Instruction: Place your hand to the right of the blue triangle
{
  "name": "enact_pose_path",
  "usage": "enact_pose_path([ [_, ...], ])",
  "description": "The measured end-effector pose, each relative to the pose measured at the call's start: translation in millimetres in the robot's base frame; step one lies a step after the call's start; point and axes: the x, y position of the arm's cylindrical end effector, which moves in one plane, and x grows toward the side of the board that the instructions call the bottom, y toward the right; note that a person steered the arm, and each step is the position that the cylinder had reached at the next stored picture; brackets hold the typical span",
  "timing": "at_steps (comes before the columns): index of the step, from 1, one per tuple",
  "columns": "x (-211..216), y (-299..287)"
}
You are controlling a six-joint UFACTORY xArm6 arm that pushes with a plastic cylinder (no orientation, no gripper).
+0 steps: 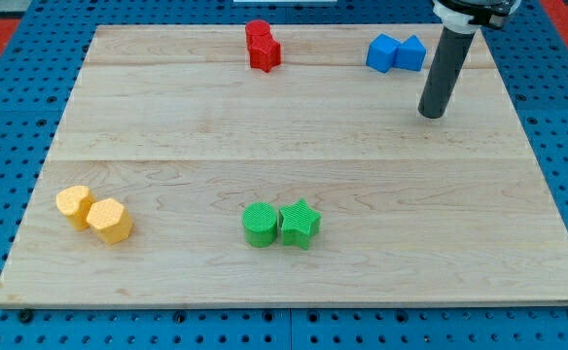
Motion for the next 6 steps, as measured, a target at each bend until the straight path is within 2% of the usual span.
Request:
enact_pose_path([
  [5,-5,11],
  [6,-52,22],
])
